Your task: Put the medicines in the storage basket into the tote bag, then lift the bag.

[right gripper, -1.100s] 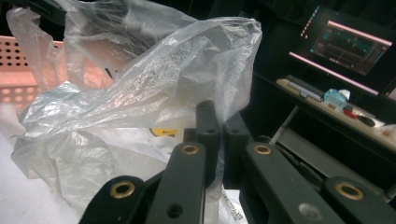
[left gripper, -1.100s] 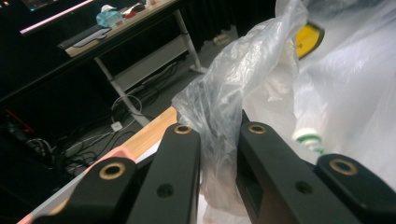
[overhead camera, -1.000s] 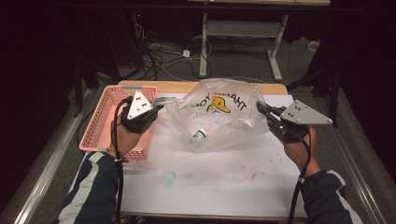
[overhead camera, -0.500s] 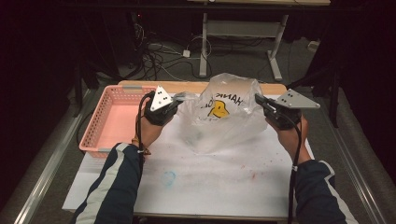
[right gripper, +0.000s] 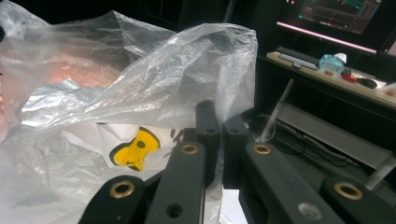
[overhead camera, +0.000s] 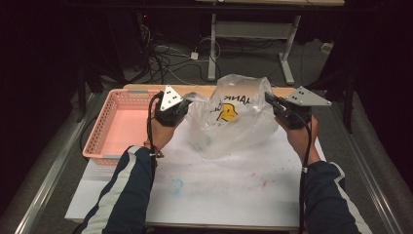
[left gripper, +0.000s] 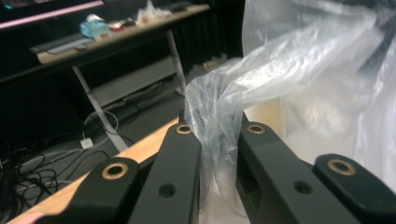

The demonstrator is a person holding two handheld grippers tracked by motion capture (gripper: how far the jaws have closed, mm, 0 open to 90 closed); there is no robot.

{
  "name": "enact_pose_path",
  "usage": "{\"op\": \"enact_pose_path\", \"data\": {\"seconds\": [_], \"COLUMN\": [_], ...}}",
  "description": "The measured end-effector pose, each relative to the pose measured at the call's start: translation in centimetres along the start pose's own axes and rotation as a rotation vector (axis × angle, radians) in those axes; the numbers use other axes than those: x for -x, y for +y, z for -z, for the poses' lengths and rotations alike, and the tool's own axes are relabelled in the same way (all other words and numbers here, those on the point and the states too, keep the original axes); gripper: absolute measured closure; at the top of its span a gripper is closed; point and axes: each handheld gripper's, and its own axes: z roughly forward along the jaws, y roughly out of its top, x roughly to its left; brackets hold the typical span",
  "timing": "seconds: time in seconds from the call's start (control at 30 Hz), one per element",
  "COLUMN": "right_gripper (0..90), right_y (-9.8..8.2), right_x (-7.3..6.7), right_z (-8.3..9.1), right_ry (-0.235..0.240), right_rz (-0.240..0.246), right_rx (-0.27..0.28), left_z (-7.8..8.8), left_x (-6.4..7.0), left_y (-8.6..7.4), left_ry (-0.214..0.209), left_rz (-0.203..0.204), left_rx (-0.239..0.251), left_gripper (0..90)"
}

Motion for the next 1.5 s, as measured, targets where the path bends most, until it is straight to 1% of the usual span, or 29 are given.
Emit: {"op": "enact_pose_path", "data": {"seconds": [0.13, 0.2, 0.27, 0.4, 0.47, 0.53, 0.57, 0.7, 0.77, 0.87, 1.03, 1.1, 1.2, 1.27, 1.37, 1.43, 1.5], "right_gripper": [89.9, 90.0, 90.0, 90.0, 90.0, 90.0, 90.0, 90.0, 90.0, 90.0, 90.0, 90.0, 90.0, 90.0, 90.0, 90.0, 90.0], "right_y": [1.0, 1.7, 2.3, 3.0, 3.2, 3.6, 3.8, 5.1, 5.9, 7.1, 8.9, 9.7, 10.6, 11.0, 11.4, 11.4, 10.9], "right_x": [-0.1, 0.0, 0.2, 0.4, 0.6, 0.7, 0.7, 0.5, 0.5, 0.5, 0.6, 0.7, 0.9, 1.2, 1.7, 2.0, 2.3], "right_z": [0.4, 0.6, 0.9, 1.3, 1.4, 1.6, 1.8, 2.7, 3.2, 4.0, 5.0, 5.3, 5.4, 5.4, 5.5, 5.4, 5.1], "right_ry": [-0.003, -0.008, -0.016, -0.03, -0.036, -0.035, -0.035, -0.042, -0.04, -0.04, -0.039, -0.047, -0.059, -0.063, -0.074, -0.082, -0.079], "right_rz": [0.006, 0.01, 0.01, 0.014, 0.014, -0.004, -0.003, 0.012, 0.006, 0.007, 0.012, 0.015, 0.014, 0.01, 0.003, -0.002, -0.016], "right_rx": [0.021, 0.029, 0.04, 0.047, 0.048, 0.058, 0.065, 0.088, 0.101, 0.122, 0.156, 0.169, 0.176, 0.179, 0.176, 0.164, 0.155], "left_z": [0.5, 0.7, 0.8, 1.0, 1.2, 1.7, 2.1, 3.2, 3.8, 4.4, 5.2, 5.2, 5.0, 5.1, 5.4, 5.3, 4.9], "left_x": [-0.2, -0.3, -0.4, -0.9, -1.3, -1.6, -1.7, -1.7, -1.8, -2.1, -2.3, -2.5, -3.0, -3.4, -3.9, -4.0, -3.9], "left_y": [1.0, 1.6, 2.1, 1.9, 2.1, 2.6, 3.0, 4.5, 5.2, 6.3, 8.3, 8.9, 9.6, 10.1, 11.2, 11.7, 11.6], "left_ry": [0.015, 0.015, 0.027, 0.043, 0.049, 0.06, 0.064, 0.082, 0.091, 0.095, 0.108, 0.104, 0.111, 0.109, 0.116, 0.115, 0.119], "left_rz": [-0.019, -0.02, -0.039, -0.047, -0.053, -0.045, -0.044, -0.071, -0.077, -0.071, -0.085, -0.079, -0.066, -0.049, -0.041, -0.047, -0.067], "left_rx": [0.019, 0.028, 0.014, -0.018, -0.024, -0.001, 0.01, 0.038, 0.054, 0.08, 0.104, 0.105, 0.104, 0.108, 0.122, 0.108, 0.085], "left_gripper": [87.6, 87.6, 87.6, 87.6, 87.7, 87.7, 87.7, 87.7, 87.7, 87.7, 87.7, 87.7, 87.7, 87.7, 87.6, 87.6, 87.6]}}
